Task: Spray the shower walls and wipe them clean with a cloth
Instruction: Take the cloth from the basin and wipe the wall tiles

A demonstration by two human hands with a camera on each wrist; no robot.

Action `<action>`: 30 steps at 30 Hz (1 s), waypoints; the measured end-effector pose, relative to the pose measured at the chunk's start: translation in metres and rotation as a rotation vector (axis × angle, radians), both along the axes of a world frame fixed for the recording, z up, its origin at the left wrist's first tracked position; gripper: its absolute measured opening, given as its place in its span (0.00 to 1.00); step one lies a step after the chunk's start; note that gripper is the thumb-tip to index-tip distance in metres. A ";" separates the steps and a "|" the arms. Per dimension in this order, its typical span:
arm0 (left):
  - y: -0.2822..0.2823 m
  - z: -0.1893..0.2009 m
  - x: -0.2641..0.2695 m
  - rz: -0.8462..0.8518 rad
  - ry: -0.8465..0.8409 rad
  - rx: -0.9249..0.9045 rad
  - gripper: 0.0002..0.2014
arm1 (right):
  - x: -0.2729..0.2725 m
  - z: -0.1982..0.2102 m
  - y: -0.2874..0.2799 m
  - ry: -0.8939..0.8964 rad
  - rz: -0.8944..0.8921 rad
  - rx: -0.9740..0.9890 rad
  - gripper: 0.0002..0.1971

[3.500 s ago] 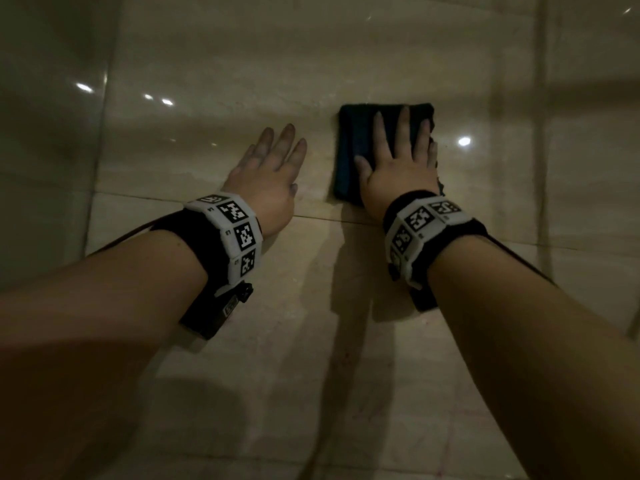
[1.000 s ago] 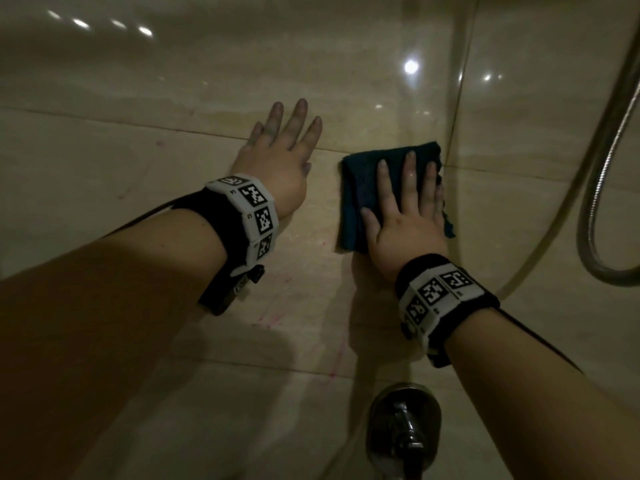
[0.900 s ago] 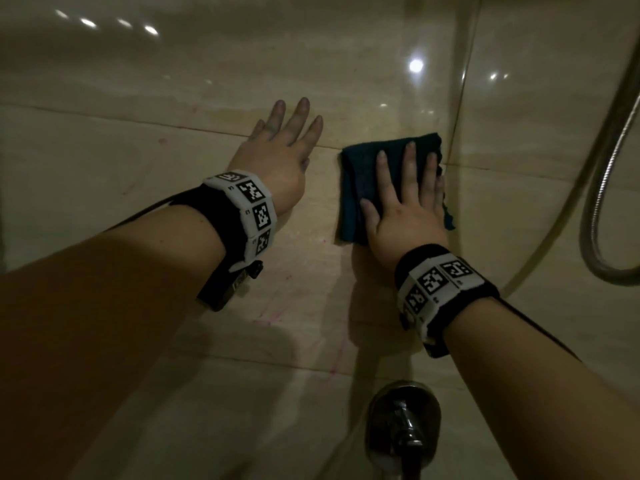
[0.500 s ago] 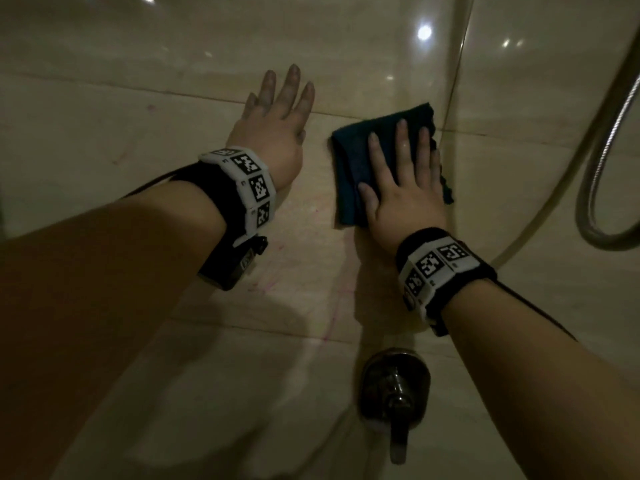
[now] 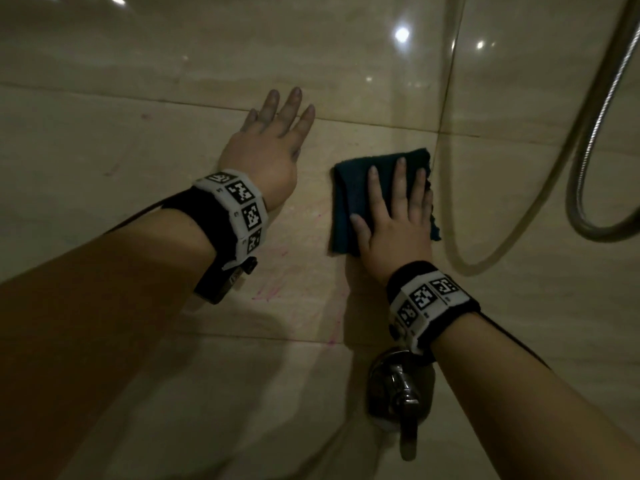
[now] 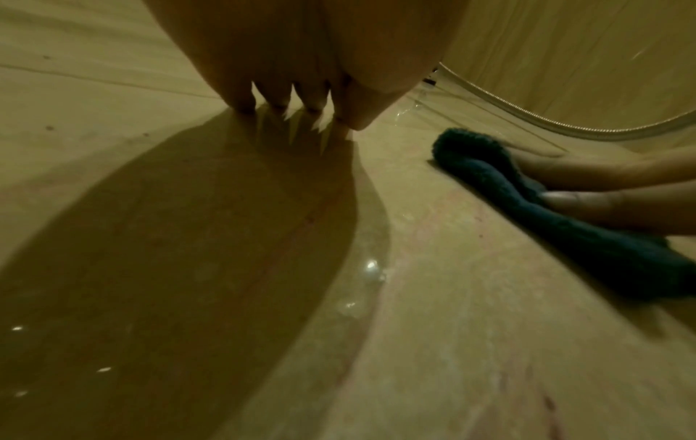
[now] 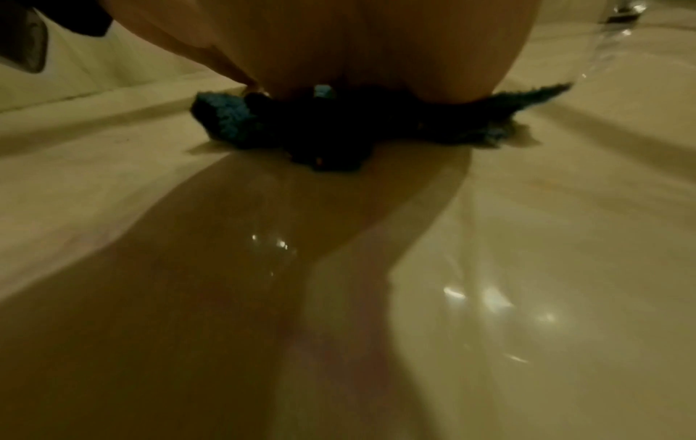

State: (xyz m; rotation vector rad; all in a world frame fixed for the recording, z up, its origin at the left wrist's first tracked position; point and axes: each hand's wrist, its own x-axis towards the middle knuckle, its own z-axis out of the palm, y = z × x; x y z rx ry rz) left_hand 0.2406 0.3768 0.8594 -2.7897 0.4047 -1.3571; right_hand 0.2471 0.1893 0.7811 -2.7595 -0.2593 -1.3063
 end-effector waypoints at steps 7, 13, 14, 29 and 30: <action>0.014 0.006 0.002 -0.059 -0.013 0.021 0.31 | 0.006 0.046 0.025 -0.057 0.015 0.061 0.33; 0.011 0.000 0.001 -0.077 -0.040 -0.013 0.31 | 0.011 0.042 0.025 -0.134 0.042 0.046 0.33; 0.010 -0.001 0.001 -0.074 -0.046 -0.021 0.31 | 0.013 0.034 0.022 -0.160 0.047 0.020 0.32; 0.006 -0.027 -0.003 -0.099 0.013 -0.041 0.29 | 0.002 -0.053 -0.003 0.053 0.011 -0.035 0.30; 0.006 -0.027 -0.003 -0.094 0.016 -0.036 0.30 | 0.001 -0.047 -0.001 0.066 0.013 -0.028 0.30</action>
